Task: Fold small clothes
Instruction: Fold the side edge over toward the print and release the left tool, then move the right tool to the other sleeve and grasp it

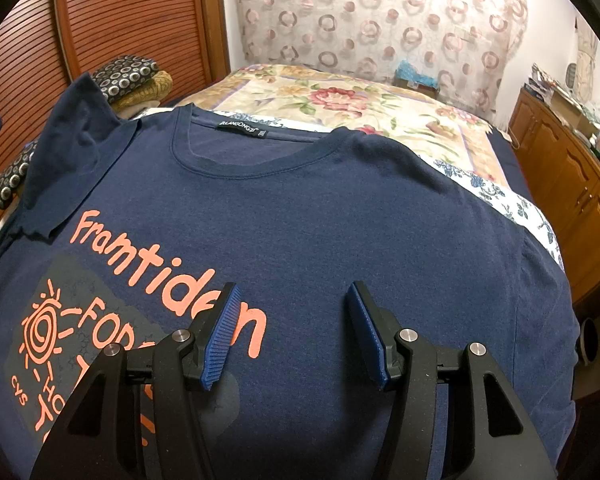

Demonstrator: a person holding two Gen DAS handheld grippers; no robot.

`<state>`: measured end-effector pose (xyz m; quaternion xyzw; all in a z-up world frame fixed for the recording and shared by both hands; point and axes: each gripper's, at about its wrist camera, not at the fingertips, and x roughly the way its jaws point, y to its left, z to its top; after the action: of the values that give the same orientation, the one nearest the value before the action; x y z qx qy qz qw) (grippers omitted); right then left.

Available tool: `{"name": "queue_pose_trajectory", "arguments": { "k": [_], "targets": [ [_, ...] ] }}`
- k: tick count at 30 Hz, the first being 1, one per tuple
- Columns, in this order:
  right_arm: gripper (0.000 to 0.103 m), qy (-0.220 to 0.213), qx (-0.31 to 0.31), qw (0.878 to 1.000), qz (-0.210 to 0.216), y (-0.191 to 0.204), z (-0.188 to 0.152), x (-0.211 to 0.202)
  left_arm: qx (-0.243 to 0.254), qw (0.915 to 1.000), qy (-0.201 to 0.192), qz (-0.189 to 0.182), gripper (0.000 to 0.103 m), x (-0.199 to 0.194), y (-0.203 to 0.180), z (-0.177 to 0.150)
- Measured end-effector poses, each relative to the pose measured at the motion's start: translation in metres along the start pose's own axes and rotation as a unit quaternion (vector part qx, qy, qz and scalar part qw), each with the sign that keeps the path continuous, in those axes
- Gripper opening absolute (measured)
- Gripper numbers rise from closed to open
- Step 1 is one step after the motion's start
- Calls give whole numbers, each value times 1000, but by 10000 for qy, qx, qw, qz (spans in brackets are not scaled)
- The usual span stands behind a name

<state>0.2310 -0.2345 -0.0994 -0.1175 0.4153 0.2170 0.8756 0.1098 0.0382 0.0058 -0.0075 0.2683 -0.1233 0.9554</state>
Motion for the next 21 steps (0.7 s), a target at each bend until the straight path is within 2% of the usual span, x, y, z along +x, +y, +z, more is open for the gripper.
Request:
{"name": "queue_pose_trajectory", "arguments": {
  "k": [3, 7, 12, 17, 21],
  "targets": [
    [57, -7, 0, 10000, -10, 0, 0, 0, 46, 9999, 32, 108, 56, 0, -7, -10],
    [57, -33, 62, 10000, -62, -2, -6, -6, -65, 9998, 175, -32, 56, 6, -12, -21],
    [57, -314, 228, 9992, -102, -15, -18, -40, -15, 9986, 538, 7, 56, 21, -18, -33],
    [57, -580, 296, 9961, -597, -44, -35, -83, 32, 9953, 967, 93, 56, 43, -25, -46],
    [57, -615, 502, 9923, -951, -79, -53, -107, -3, 9918, 1270, 112, 56, 57, -24, -53]
  ]
}}
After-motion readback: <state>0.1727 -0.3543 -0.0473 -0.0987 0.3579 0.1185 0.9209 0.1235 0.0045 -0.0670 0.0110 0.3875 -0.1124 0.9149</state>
